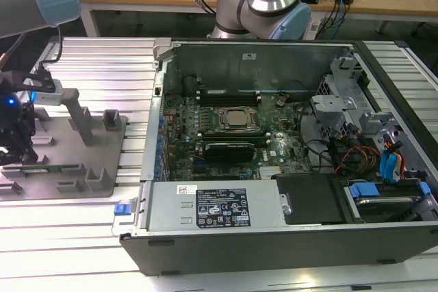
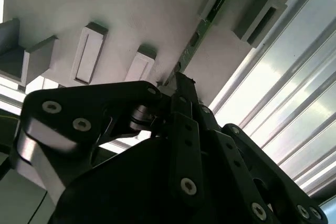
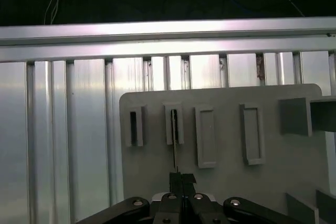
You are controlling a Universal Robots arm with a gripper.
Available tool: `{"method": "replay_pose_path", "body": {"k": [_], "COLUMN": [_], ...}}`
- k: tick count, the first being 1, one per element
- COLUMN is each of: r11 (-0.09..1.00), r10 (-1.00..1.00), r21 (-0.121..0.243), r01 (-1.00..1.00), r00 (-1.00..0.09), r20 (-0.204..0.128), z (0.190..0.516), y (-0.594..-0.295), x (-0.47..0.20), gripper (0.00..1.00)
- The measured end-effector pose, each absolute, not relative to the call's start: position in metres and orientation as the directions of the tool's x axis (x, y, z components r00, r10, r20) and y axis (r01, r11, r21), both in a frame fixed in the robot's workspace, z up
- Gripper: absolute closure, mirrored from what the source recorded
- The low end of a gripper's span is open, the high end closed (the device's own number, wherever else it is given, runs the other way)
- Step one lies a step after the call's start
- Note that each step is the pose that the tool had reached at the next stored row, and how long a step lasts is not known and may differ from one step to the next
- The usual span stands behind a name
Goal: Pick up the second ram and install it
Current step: 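Pick up the second ram and move it above second insertion slot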
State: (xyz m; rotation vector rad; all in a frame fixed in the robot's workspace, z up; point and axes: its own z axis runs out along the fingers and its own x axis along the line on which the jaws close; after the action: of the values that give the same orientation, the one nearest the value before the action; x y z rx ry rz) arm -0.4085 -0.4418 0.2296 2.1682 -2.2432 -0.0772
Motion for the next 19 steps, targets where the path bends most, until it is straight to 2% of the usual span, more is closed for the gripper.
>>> {"method": "replay_pose_path", "body": {"k": [7,9,10,11,19], "r11": [0.015,0.015,0.015,0.015,-0.036], "r10": [-1.000,-1.000,-1.000,-1.000,-0.999], "r21": [0.050,0.050,0.050,0.050,0.048], "r01": [-0.999,-0.999,-0.999,-0.999,-0.998], "r00": [-0.016,-0.016,-0.016,-0.016,0.035], "r20": [-0.019,-0.019,-0.019,-0.019,-0.018], "z": [0.227,0.227,0.227,0.227,0.218], "y": [-0.442,-0.442,-0.442,-0.442,-0.442], "x": [-0.411,-0.411,-0.411,-0.411,-0.411], "gripper": [0.92,0.79,0.79,0.72,0.72]}}
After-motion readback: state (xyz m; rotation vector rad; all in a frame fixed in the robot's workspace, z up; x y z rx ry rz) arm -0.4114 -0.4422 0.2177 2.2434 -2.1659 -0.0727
